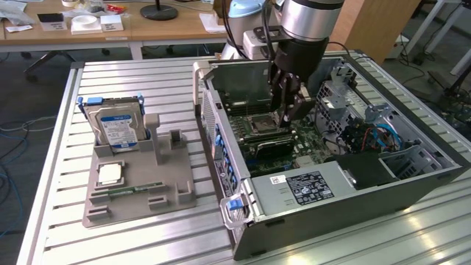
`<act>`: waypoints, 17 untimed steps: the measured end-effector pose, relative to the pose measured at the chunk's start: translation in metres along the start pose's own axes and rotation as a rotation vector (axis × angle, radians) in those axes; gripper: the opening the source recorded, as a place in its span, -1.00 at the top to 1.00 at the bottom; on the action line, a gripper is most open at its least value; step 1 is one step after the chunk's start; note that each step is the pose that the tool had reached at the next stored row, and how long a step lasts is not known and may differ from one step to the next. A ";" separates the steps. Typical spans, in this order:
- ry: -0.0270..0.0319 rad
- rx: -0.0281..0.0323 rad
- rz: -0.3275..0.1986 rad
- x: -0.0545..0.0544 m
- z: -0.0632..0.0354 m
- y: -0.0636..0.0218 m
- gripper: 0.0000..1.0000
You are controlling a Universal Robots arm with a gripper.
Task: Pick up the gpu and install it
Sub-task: 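Insert the gpu into the slot, then press down on the gpu until it lock into place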
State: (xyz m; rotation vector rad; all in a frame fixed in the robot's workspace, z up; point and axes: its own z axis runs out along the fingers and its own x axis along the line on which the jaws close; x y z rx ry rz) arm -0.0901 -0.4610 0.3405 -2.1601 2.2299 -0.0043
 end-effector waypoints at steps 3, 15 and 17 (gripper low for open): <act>0.0001 0.0000 0.000 0.000 -0.0001 0.0000 -0.15; 0.0002 0.0000 0.000 0.000 -0.0001 0.0000 -0.15; 0.0002 0.0000 0.000 0.000 -0.0001 0.0000 -0.15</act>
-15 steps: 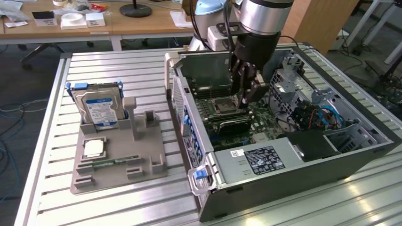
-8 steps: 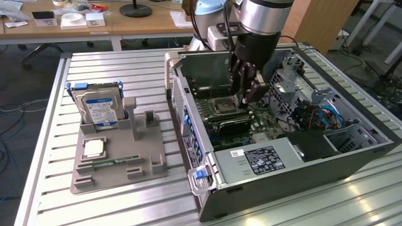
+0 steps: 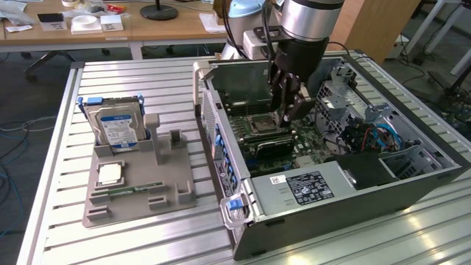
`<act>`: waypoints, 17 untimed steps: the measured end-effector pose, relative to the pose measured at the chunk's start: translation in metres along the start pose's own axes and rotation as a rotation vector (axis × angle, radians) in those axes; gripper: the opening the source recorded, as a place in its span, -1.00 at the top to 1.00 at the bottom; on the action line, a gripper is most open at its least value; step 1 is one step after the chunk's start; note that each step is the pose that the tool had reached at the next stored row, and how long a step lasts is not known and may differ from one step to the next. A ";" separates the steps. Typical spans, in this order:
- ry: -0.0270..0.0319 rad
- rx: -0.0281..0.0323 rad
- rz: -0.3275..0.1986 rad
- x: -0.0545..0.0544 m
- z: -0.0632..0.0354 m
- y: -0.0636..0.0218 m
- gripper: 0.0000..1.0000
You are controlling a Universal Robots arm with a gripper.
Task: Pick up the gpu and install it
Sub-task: 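Press down on the gpu until it lock into place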
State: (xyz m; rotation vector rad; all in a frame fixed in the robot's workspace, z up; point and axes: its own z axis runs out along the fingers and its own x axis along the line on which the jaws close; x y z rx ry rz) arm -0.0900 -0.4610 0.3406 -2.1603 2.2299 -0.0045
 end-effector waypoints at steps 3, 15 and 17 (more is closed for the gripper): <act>0.0000 0.0000 0.000 0.000 0.0000 0.0000 0.00; 0.0000 0.0000 0.000 0.000 0.0000 0.0000 0.79; 0.0000 0.0000 0.000 0.000 0.0000 0.0000 0.79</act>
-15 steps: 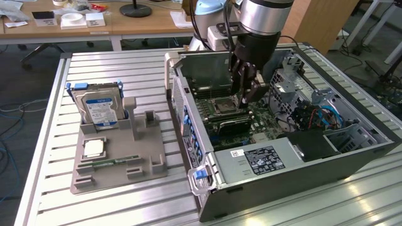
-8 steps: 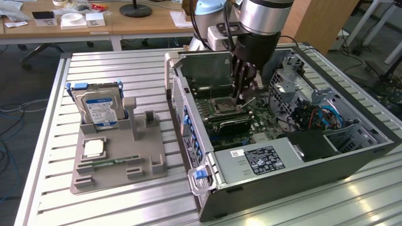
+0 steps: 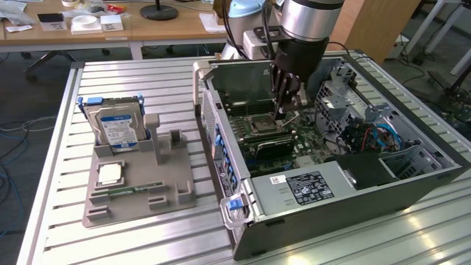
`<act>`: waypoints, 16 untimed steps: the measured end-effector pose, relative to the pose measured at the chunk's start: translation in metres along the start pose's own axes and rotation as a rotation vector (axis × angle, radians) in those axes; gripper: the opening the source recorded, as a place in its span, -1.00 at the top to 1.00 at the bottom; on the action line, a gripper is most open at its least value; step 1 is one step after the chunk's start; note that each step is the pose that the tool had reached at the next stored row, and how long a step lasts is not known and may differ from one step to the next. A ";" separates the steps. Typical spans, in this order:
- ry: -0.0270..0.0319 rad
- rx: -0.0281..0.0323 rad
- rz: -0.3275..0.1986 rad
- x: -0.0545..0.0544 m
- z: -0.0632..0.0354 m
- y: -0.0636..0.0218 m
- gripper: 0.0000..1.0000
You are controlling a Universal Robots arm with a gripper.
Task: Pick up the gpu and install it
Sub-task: 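Press down on the gpu until it lock into place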
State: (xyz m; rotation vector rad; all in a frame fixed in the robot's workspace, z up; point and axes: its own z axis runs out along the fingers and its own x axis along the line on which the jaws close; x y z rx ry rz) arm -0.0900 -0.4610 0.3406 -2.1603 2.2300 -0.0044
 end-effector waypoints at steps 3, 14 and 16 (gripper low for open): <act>-0.0002 0.0001 0.000 0.000 0.0003 0.0000 0.79; -0.0001 0.0000 0.000 0.000 0.0197 0.0005 0.79; -0.0002 -0.0001 0.000 0.001 0.0233 0.0006 0.79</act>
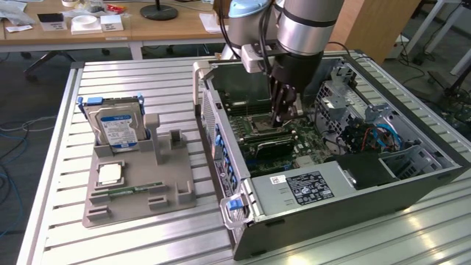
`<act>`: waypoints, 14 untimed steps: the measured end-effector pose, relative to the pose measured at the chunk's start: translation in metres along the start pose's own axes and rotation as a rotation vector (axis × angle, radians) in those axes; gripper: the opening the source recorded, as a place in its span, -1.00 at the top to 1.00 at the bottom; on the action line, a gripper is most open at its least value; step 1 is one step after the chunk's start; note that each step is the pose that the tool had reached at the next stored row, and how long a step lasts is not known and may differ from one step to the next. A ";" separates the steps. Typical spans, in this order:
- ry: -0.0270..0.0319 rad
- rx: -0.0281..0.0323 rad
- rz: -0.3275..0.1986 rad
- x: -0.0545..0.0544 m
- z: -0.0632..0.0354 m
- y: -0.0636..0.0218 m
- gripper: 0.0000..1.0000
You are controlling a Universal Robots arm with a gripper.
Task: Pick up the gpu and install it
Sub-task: 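Press down on the gpu until it lock into place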
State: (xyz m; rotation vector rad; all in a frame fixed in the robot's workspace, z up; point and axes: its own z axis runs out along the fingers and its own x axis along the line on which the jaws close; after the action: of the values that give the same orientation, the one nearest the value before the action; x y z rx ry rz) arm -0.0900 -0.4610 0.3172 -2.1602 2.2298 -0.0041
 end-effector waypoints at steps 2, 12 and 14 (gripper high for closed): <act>0.0001 -0.0001 0.000 0.000 0.0016 0.0000 0.79; -0.0001 0.0001 0.000 -0.004 0.0071 0.0003 0.79; 0.0000 0.0000 0.000 -0.004 0.0106 0.0005 0.79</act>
State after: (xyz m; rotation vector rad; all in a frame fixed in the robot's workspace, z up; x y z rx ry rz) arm -0.0901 -0.4564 0.3068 -2.1599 2.2302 -0.0041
